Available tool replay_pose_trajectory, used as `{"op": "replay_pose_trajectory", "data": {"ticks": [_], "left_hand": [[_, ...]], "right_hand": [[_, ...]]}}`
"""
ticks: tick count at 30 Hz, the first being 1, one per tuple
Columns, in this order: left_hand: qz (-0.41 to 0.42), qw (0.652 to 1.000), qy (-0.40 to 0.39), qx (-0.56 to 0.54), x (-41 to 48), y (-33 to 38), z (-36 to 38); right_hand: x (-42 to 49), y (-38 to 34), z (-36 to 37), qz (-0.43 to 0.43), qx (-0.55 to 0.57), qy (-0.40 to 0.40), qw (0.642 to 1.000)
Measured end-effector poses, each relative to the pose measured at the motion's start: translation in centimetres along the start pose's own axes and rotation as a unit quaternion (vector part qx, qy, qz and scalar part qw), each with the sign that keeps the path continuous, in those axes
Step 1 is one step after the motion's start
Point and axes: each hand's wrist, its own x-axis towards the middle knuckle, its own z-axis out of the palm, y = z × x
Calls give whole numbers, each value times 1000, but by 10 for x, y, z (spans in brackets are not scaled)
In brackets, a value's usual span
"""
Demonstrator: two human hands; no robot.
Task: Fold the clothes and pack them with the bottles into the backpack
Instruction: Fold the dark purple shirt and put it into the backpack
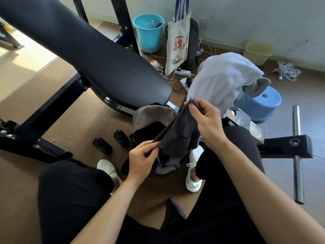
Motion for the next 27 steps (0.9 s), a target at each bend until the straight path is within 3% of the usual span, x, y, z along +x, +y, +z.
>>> {"op": "replay_pose_trajectory", "data": {"ticks": [4, 11, 15, 21, 27], "left_hand": [[18, 999, 4, 34, 2, -6, -5], [25, 986, -35, 160, -3, -15, -10], [-53, 977, -53, 197, 0, -20, -12], [-82, 977, -55, 188, 11, -27, -26], [-117, 989, 29, 89, 47, -19, -76]], "right_hand": [[8, -2, -7, 0, -5, 29, 1000], [13, -5, -2, -37, -31, 7, 999], [16, -11, 0, -67, -28, -10, 997], [27, -10, -9, -70, -41, -3, 997], [42, 6, -35, -53, -158, 10, 986]]}}
